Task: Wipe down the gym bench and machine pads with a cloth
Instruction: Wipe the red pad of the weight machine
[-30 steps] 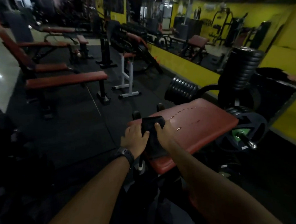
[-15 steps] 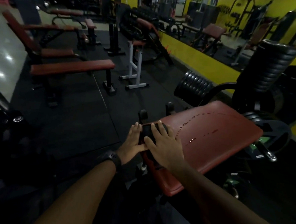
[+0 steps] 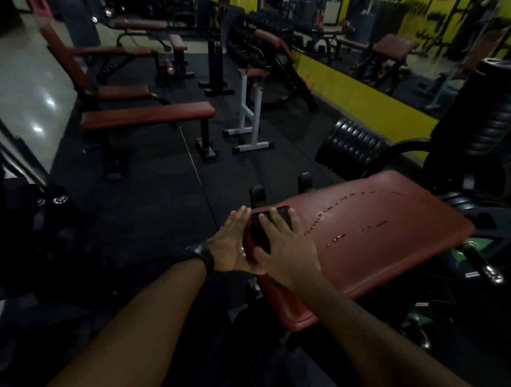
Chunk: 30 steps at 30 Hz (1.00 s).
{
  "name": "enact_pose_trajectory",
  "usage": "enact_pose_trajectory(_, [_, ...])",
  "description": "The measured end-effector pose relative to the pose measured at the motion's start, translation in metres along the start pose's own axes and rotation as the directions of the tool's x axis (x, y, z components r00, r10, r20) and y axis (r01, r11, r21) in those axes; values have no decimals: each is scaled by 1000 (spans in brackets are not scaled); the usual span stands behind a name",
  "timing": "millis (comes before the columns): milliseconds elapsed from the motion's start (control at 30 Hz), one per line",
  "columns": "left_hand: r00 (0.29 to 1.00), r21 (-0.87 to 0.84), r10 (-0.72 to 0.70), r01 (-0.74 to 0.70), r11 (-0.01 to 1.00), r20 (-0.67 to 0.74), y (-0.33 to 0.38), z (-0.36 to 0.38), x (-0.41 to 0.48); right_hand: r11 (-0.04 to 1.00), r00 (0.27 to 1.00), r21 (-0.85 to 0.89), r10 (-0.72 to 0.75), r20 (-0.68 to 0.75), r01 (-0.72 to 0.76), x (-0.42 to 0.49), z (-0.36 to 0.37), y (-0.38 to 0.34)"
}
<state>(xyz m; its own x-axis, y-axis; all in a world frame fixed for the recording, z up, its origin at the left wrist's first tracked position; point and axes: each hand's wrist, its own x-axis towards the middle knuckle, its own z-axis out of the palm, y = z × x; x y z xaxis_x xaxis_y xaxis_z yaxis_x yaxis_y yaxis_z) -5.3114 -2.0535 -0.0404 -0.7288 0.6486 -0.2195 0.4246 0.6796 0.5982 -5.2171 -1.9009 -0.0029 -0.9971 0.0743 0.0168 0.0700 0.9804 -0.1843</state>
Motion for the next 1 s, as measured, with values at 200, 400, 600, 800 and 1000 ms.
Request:
enact_pose_trajectory(200, [998, -9, -34, 34, 999, 49, 3, -4, 1, 998, 997, -56, 37, 68, -33, 47, -14, 18])
enact_pose_trajectory(400, [997, -28, -52, 54, 998, 57, 3, -4, 2, 964, 961, -4, 264, -87, -265, 9, -6, 5])
enact_pose_trajectory(600, [999, -159, 13, -19, 987, -36, 2, -3, -1, 1000, 1000, -9, -5, -13, 5, 34, -1, -3])
enact_pose_trajectory(800, [998, -50, -41, 43, 998, 48, 5, -7, 0, 958, 958, -21, 287, 29, -286, 52, -20, 27])
enact_pose_trajectory(1000, [1000, -57, 3, -3, 998, 1, 1, -2, 2, 992, 992, -57, 112, -54, -115, 2, 1, -11])
